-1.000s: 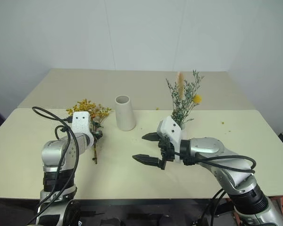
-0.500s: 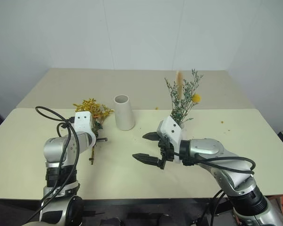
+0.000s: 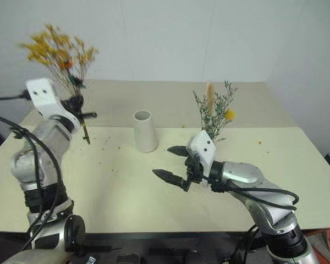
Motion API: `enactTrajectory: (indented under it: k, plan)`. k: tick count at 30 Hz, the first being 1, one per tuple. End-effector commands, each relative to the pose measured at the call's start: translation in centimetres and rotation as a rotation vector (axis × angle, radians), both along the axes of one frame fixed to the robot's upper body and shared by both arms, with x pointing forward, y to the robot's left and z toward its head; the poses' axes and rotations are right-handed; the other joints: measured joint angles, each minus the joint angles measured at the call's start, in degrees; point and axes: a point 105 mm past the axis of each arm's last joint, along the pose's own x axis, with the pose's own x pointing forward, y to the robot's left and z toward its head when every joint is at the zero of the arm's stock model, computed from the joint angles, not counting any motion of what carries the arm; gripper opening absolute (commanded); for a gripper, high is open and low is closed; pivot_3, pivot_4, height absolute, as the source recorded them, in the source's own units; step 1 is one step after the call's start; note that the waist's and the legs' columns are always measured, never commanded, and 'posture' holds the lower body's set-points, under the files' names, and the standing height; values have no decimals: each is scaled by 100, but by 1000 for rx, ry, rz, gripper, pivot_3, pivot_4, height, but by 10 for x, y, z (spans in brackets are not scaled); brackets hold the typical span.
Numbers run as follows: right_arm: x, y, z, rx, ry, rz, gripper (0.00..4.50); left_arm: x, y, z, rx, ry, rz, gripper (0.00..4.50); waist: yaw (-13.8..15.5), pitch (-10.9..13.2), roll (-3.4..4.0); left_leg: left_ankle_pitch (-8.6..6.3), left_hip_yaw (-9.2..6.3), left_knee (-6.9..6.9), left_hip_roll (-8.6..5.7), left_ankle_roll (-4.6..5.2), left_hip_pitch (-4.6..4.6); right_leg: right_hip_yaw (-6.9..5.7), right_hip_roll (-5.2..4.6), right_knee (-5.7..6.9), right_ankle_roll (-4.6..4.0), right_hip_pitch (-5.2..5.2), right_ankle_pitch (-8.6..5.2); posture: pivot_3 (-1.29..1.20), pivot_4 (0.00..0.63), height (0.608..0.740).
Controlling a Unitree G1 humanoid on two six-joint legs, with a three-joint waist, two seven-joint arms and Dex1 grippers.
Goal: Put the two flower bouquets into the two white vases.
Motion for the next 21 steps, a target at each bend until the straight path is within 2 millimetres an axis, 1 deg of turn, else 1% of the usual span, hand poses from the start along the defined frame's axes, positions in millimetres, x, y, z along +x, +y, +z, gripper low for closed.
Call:
enactTrajectory:
  k: [1, 5, 9, 10, 11, 12, 13, 15, 19, 21]
  plan:
    - [-9, -6, 26, 85, -108, -41, 4500, -5, -11, 38, -41, -213, -209, 33, 21, 0, 0, 0, 0, 1, 0, -1, 1, -1, 0, 0, 0, 2, 0, 0, 150, 740]
    - [-7, -12, 32, 135, -120, -134, 4500, 13, -19, 47, -125, -294, -380, 33, 15, -1, 0, 2, 0, 3, -1, -2, 5, -4, 1, 2, 0, 7, 0, 0, 150, 740]
    - [-13, -12, 34, 163, -141, -168, 4500, 25, -32, 56, -138, -421, -552, 33, -3, -1, 1, 2, 0, 1, -1, -1, 0, -7, 2, -3, 1, 4, 0, 0, 150, 740]
    - [-15, -13, 33, 168, -146, -177, 4500, 26, -30, 59, -149, -480, -571, 33, -7, -1, 1, 2, 0, 1, -2, -1, -4, -8, 2, -4, 0, 2, 0, 0, 150, 740]
    - [-16, -13, 33, 173, -148, -186, 4500, 32, -27, 59, -217, -500, -598, 33, -8, 0, 0, 2, 0, 1, -3, 0, -5, -8, 1, -5, 1, 0, 0, 0, 150, 740]
    - [-17, -14, 32, 174, -152, -195, 4500, 38, -27, 60, -264, -504, -627, 33, -14, 0, 0, 2, 1, 2, -4, 0, -6, -8, 0, -6, 1, 1, 0, 0, 150, 740]
    - [-18, -15, 31, 170, -156, -206, 4500, 41, -30, 59, -270, -518, -652, 33, -18, 0, 0, 3, 0, 3, -3, 0, -6, -8, 1, -5, 1, 0, 1, 0, 150, 740]
    - [-20, -18, 28, 164, -157, -234, 4500, 46, -42, 57, -263, -507, -719, 33, -29, 0, 0, 3, 0, 2, -3, 1, -6, -9, 2, -3, 1, 0, 1, 0, 150, 740]
    - [-23, -23, 26, 171, -160, -283, 4500, 49, -65, 48, -258, -484, -843, 33, -36, 0, 0, 3, -1, 3, -3, 2, -7, -9, 2, -4, 2, 1, 0, 0, 150, 740]
    - [-24, -24, 26, 177, -163, -304, 4500, 51, -75, 42, -246, -462, -877, 33, -39, 0, 0, 3, -2, 2, -3, 2, -7, -10, 2, -3, 2, 1, 0, 0, 150, 740]
